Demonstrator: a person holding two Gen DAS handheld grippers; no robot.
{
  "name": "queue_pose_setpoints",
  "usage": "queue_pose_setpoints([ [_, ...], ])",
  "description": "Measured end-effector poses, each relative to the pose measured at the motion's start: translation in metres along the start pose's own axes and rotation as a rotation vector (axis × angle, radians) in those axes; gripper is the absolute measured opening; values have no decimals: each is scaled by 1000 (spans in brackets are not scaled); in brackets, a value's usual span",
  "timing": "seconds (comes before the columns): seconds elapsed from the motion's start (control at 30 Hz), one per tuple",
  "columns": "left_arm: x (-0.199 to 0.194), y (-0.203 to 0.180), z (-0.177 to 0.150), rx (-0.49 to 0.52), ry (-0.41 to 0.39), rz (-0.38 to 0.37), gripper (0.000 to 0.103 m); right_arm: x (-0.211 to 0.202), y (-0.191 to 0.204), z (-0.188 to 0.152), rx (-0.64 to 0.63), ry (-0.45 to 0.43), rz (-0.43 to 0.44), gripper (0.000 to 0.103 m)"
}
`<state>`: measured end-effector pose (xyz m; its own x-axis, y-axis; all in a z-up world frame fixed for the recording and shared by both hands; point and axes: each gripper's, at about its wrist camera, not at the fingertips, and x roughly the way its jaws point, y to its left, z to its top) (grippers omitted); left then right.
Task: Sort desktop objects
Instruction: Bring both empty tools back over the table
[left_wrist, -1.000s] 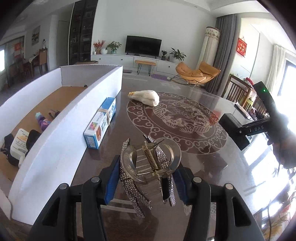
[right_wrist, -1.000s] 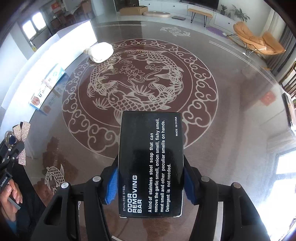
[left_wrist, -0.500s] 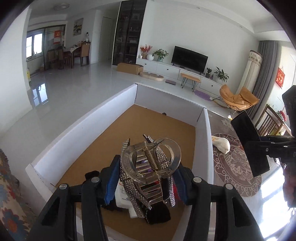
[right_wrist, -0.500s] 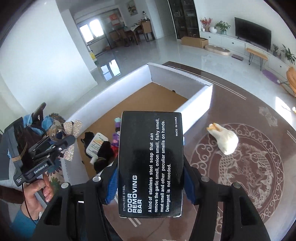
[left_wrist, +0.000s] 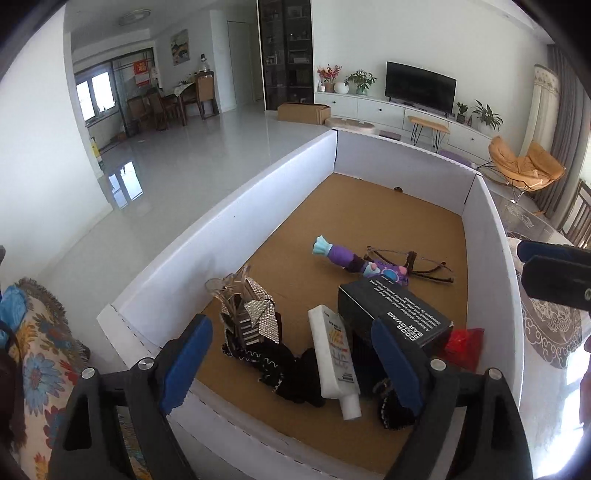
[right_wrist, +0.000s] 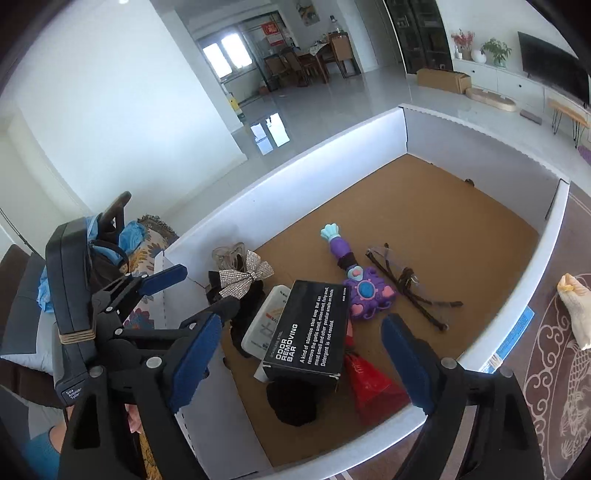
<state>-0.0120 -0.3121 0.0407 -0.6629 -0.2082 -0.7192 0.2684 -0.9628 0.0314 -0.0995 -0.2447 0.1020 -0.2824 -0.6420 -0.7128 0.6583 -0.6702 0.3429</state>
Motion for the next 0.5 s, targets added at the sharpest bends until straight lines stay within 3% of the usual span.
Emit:
queue_pose_setpoints([
  [0.07,-22,-14,-5,13,-54,-48,88,-34,-14,-10,-2,-85,-28,103],
  [0.13,-45,-37,-13,42,-103,-117,88,-68,-35,-26,-1,-152,-90,103],
  [0.27,-95,-99,-33,137,-166,-307,89,-116,-97,-89,66,-166,-235,103],
  [0.37,-112,-155,-57,235,-150,-389,103,-135,-146,-148,162,-117,-331,103],
  [0.5,-84,-217,-91,334,-52,-367,103,-163,-190,-217,271,-74,-410,103],
])
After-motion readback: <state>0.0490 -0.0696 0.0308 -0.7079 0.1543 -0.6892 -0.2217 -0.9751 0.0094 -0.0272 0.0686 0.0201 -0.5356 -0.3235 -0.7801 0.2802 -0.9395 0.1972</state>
